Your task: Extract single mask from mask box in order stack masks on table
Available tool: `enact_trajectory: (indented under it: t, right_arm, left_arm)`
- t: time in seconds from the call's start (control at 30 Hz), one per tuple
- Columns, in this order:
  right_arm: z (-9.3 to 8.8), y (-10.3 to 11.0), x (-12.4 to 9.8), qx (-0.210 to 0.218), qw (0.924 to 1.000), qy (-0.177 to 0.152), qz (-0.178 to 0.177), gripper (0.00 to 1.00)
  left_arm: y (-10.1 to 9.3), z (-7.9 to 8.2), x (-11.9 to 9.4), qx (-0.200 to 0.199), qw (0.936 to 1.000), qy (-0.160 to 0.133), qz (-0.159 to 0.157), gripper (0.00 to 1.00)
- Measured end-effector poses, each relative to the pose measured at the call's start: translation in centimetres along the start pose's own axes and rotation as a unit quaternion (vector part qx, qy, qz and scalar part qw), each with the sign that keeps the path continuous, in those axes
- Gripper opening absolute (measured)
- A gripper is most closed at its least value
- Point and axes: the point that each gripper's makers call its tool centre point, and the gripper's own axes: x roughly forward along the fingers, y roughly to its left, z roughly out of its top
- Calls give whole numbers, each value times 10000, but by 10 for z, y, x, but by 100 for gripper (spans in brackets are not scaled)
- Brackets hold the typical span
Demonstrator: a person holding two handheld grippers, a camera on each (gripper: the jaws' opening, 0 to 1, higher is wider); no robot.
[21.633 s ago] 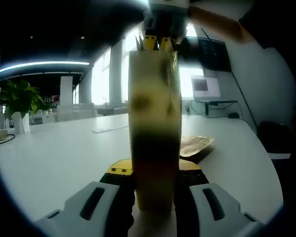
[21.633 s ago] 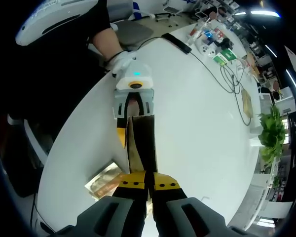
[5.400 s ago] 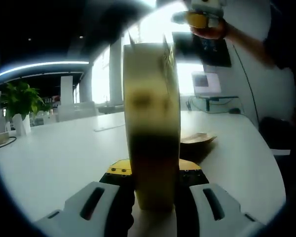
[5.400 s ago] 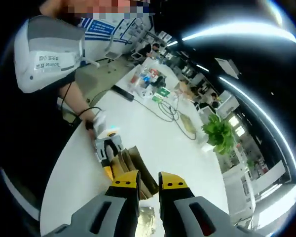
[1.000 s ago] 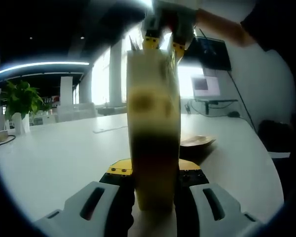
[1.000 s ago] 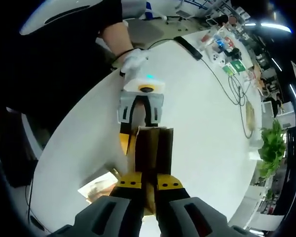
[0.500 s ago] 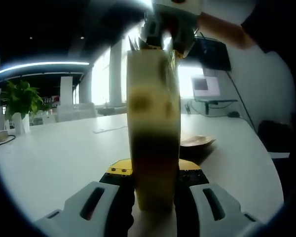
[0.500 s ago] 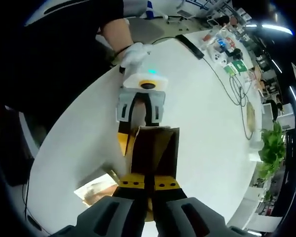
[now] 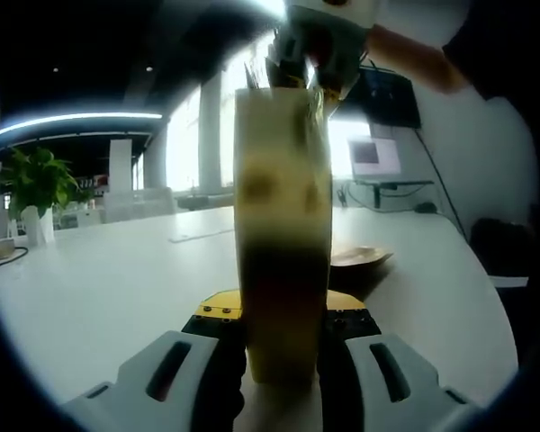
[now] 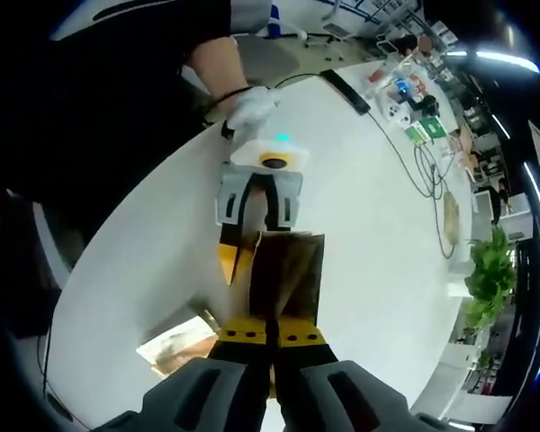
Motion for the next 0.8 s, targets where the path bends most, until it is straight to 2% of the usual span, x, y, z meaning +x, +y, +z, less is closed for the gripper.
enact_trajectory:
  t: [0.27, 0.43, 0.67, 0.8]
  right_arm:
    - [0, -3, -11, 99, 9994, -23, -332, 0]
    - [2, 0, -17, -21, 9989, -3, -478, 0]
    - [0, -9, -36, -40, 9957, -22, -924, 0]
    - [3, -6, -41, -14, 9940, -16, -1094, 0]
  left_arm:
    - [1, 0, 0, 9, 10000, 15, 20, 20]
    - [0, 0, 0, 3, 10000, 17, 17, 20]
    - [0, -1, 1, 20, 10000, 42, 26, 20]
    - [-1, -1, 1, 35, 10000, 52, 34, 20]
